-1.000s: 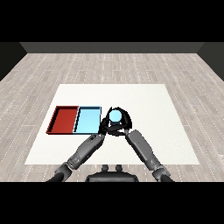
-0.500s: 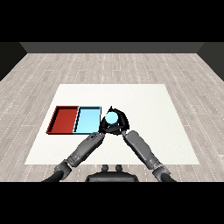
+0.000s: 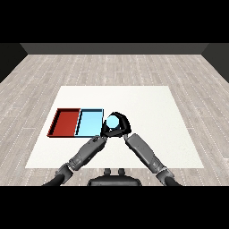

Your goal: Pick the blue can and put it in the blue box

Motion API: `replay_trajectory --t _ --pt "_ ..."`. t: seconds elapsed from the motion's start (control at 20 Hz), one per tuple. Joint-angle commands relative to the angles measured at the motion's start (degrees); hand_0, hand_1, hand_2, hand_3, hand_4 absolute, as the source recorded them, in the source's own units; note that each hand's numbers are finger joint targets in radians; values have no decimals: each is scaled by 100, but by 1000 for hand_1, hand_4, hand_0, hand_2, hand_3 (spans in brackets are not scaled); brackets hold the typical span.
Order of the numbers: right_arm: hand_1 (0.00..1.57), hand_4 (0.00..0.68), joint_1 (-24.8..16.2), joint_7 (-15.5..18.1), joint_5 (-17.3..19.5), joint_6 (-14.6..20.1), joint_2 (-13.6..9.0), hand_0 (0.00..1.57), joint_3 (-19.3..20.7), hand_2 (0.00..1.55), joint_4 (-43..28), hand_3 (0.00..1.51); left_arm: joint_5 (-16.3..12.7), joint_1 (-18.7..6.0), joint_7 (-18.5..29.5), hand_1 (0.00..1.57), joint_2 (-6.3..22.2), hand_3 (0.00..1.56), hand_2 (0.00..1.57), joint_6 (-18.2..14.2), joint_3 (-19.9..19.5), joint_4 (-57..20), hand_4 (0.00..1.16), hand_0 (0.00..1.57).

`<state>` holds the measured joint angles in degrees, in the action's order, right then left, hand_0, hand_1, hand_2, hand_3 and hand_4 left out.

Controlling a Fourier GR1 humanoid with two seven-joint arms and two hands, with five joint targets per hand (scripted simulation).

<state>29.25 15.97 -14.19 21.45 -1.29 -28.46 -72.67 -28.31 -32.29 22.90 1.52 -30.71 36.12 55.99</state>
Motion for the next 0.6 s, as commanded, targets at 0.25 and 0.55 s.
replay_trajectory --t 0.25,0.55 --pt "1423 531 -386 -80 87 -212 94 1423 -14 1457 -494 1378 119 -306 -493 1571 -144 1456 1553 -875 223 32 1136 1571" --pt "1332 496 -66 -228 -113 49 122 1332 -31 1403 -375 1302 244 -416 -326 1571 -145 1467 1555 -750 -70 -229 1141 1571"
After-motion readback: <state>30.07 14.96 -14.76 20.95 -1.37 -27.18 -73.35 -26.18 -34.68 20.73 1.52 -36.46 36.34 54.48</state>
